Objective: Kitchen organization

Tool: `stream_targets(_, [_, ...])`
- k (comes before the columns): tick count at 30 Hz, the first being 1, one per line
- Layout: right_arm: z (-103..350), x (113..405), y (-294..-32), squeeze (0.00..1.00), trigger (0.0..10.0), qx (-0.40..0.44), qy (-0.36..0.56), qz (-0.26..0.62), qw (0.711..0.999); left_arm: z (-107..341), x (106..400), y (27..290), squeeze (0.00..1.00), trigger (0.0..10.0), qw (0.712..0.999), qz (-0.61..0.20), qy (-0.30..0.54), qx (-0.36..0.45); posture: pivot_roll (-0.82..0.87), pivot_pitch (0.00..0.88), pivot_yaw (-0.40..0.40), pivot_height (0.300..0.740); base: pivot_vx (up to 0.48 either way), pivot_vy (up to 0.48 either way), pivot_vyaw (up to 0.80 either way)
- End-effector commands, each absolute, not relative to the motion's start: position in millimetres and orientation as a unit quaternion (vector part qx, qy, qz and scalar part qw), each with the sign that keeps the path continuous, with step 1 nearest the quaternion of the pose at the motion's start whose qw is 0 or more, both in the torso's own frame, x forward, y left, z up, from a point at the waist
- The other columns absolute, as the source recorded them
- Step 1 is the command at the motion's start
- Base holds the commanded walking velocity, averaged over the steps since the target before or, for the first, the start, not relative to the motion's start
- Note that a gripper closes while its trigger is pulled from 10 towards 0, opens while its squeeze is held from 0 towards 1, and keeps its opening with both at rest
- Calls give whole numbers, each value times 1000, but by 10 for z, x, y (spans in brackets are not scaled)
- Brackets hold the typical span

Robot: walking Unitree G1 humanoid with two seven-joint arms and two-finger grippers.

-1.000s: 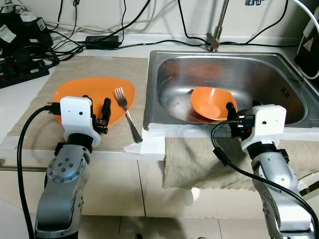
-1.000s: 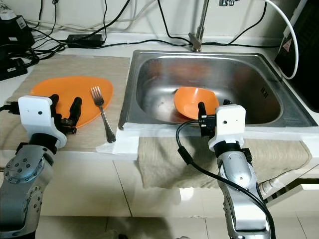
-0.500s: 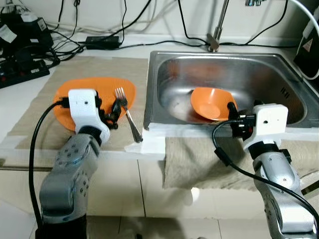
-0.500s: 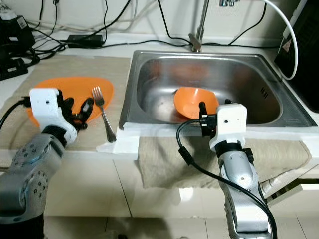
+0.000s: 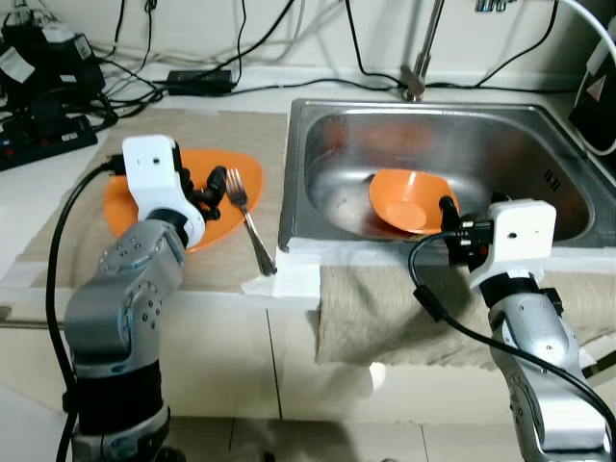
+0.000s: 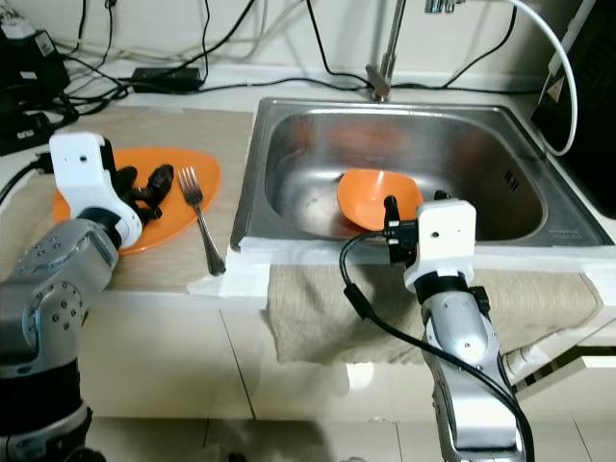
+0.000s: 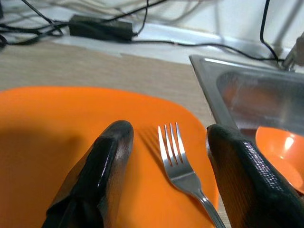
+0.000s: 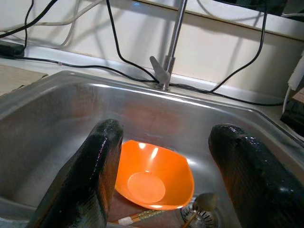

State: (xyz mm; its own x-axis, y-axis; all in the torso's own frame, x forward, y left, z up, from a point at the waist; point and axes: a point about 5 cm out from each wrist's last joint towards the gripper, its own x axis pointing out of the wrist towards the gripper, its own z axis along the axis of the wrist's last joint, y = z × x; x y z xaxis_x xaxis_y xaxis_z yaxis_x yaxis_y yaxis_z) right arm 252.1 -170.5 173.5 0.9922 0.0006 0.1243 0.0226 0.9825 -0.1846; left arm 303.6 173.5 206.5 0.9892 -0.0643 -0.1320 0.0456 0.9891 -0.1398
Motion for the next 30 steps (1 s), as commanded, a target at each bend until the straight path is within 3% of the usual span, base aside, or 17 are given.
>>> stream_targets(1, [1766,2489,-1712,0,10000,-94,-64,-15,993,2026,3051,1702,0,10000,993,-38,85,-76,-22,0,34,740,0,0,0])
stream_targets(13, [1770,2456,-1713,0,10000,-95,-65,-22,993,2031,3152,1584,0,10000,984,-70,86,-139,-46,0,46,740,0,0,0])
stream_targets(30, [1779,2433,-1694,0,10000,-94,-65,-24,993,1899,3232,1545,0,10000,987,-78,105,-98,-62,0,54,740,0,0,0])
